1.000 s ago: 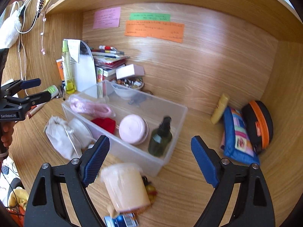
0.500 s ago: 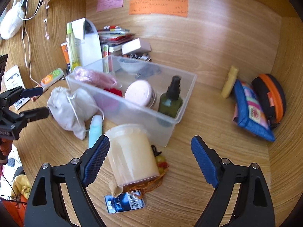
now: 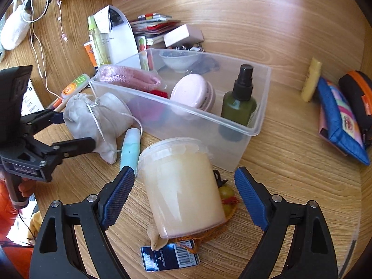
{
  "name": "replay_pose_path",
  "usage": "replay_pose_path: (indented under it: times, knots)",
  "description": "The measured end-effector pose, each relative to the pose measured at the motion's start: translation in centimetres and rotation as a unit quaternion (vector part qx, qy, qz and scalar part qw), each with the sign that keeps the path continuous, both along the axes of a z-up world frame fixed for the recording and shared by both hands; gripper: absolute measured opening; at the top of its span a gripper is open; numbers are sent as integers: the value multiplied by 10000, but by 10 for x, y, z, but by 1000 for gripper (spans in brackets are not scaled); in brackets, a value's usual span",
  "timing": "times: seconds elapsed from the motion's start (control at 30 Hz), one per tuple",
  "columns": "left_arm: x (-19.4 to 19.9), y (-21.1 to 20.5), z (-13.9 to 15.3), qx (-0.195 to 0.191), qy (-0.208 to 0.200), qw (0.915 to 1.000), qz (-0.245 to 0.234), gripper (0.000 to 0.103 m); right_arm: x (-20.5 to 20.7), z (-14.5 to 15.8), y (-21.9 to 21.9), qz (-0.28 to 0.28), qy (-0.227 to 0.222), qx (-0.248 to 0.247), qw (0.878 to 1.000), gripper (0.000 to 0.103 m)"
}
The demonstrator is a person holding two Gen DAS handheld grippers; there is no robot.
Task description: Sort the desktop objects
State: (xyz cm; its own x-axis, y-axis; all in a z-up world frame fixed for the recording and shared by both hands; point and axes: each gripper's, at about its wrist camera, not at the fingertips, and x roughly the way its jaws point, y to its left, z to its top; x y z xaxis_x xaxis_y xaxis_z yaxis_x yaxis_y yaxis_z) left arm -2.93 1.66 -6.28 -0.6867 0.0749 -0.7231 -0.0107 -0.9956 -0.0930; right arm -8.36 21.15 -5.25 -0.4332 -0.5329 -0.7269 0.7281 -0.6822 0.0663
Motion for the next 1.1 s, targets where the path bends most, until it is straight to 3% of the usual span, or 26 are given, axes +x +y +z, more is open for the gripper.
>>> replay_pose_path:
  times: [0.3,0.43,0.53,0.77,1.1]
  knots:
    - [-10,8,-8,-237,-51,9997,-33,97,-5,-7,-18,70,-20,135,9999,82]
    - [-14,8,-10,-294,-101,9995,-17,97,-3,-7,-22,31,62,120,9999,67]
    - [-13,7,-10,-301,-64,9995,48,96,-2,-6,-21,3,87,38,10000,66]
    - [-7,11,-7,-517,137,9985,85,77,-1,2,-9,-76,63,-365,9993,66]
    - [8,9,-1,-446,567,9973,139,68,-4,9,3,-325,112,-677,9971,65]
